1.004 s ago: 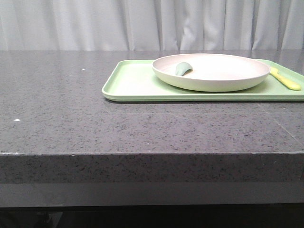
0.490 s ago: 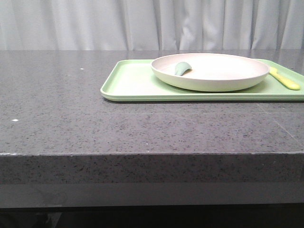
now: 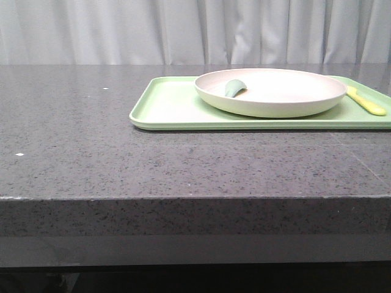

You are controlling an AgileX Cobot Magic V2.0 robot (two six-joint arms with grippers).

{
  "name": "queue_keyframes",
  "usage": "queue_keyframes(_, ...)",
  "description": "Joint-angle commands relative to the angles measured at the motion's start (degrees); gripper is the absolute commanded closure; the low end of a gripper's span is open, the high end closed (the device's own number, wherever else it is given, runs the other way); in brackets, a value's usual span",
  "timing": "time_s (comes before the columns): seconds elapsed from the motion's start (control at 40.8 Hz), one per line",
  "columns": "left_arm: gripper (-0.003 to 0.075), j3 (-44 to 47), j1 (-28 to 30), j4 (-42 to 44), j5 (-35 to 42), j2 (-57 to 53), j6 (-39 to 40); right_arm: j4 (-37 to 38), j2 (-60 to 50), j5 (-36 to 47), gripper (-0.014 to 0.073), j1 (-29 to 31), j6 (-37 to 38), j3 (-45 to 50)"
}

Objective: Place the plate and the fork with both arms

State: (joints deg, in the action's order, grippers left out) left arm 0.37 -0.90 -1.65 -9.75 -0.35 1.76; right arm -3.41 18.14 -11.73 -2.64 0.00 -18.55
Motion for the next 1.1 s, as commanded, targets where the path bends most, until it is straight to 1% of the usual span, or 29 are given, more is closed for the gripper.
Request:
queue_keyframes(0.0, 0.0738, 0.1, 0.1, -0.6, 4.5, -1.2, 0.2, 0.3, 0.3, 4.8, 0.0711, 0.0, -0.4, -1.7)
queue_keyframes(0.514, 0.0738, 0.1, 0.1, -0.6, 4.5, -1.2, 0.2, 0.3, 0.1, 5.2, 0.0711, -0.1, -0.8, -0.6)
queue_keyframes(0.612, 0.0738, 0.1, 0.1, -0.6, 4.5, -1.2, 0.2, 0.3, -0.7, 7.3, 0.0711, -0.1, -1.4, 2.7)
queue_keyframes(0.784, 0.0738, 0.1, 0.1, -0.6, 4.5, -1.2, 0.2, 0.3, -4.4, 14.1, 0.0711, -0.1, -1.6, 13.6)
queue_keyframes(0.882, 0.0738, 0.1, 0.1, -0.6, 4.5, -1.2, 0.2, 0.2, -6.5, 15.7, 0.0711, -0.1, -1.6, 18.9)
queue_keyframes(0.931, 0.0738, 0.1, 0.1, -0.6, 4.5, -1.2, 0.2, 0.1, -7.1, 15.2, 0.0711, -0.1, -1.6, 20.1)
queue_keyframes(0.955, 0.0738, 0.1, 0.1, -0.6, 4.5, -1.2, 0.2, 0.0, -7.5, 12.6, 0.0711, -0.1, -1.6, 19.9)
queue_keyframes(1.078, 0.0738, 0.1, 0.1, -0.6, 4.5, -1.2, 0.2, 0.0, -8.3, 9.3, 0.0711, -0.1, -1.6, 19.9)
